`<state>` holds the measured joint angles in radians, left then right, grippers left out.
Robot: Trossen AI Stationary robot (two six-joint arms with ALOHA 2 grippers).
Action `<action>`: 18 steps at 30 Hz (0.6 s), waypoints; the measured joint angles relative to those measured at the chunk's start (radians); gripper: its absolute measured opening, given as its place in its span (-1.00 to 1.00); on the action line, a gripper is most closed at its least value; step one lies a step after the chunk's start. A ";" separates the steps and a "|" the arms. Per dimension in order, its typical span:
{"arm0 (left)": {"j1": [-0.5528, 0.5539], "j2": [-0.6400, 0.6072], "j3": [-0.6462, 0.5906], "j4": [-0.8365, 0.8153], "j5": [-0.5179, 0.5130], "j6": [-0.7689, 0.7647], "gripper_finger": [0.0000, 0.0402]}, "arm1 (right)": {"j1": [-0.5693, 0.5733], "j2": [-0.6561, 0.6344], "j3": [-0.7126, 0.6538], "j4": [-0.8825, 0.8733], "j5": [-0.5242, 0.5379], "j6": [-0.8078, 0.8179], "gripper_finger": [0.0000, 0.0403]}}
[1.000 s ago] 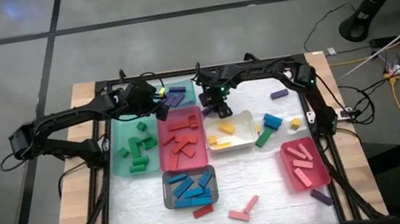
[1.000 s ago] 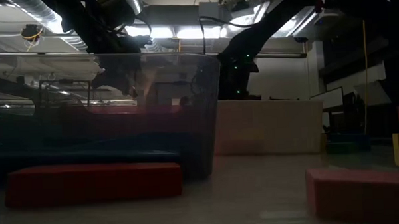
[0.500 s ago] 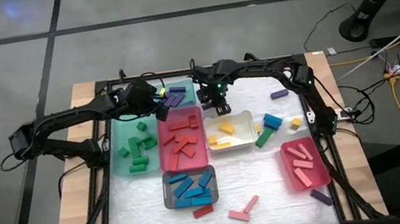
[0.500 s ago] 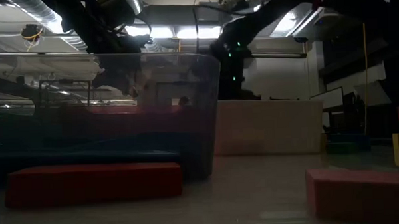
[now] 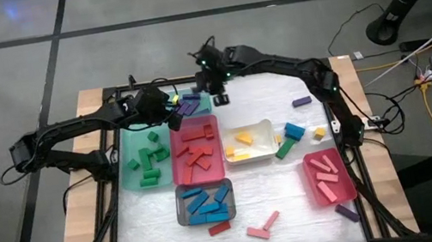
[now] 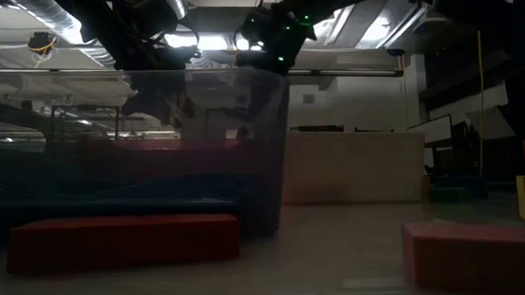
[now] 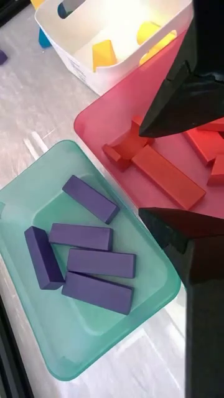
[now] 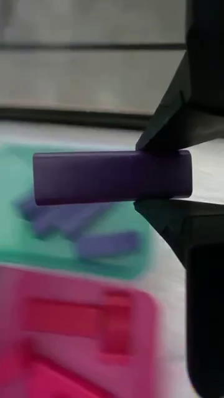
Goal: Sort blocks
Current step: Put the violet block into the top green bin, then put the pink block into the bottom pink bin
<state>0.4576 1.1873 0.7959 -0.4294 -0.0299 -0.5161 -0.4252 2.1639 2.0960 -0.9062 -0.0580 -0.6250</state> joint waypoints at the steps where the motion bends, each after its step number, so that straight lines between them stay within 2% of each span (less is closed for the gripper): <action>1: 0.000 0.000 0.000 0.000 0.000 0.000 -0.09 | 0.001 0.006 0.000 0.047 -0.010 0.000 -0.41; 9: 0.000 -0.001 0.000 -0.012 0.000 0.027 -0.09 | 0.027 0.047 -0.002 0.269 -0.069 0.016 -0.32; 18: -0.004 -0.068 0.000 -0.092 0.008 0.085 -0.09 | 0.054 0.063 -0.002 0.281 0.041 0.074 -0.07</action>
<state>0.4539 1.1192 0.7959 -0.5214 -0.0216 -0.4309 -0.3710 2.2265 2.0941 -0.6248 -0.0174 -0.5510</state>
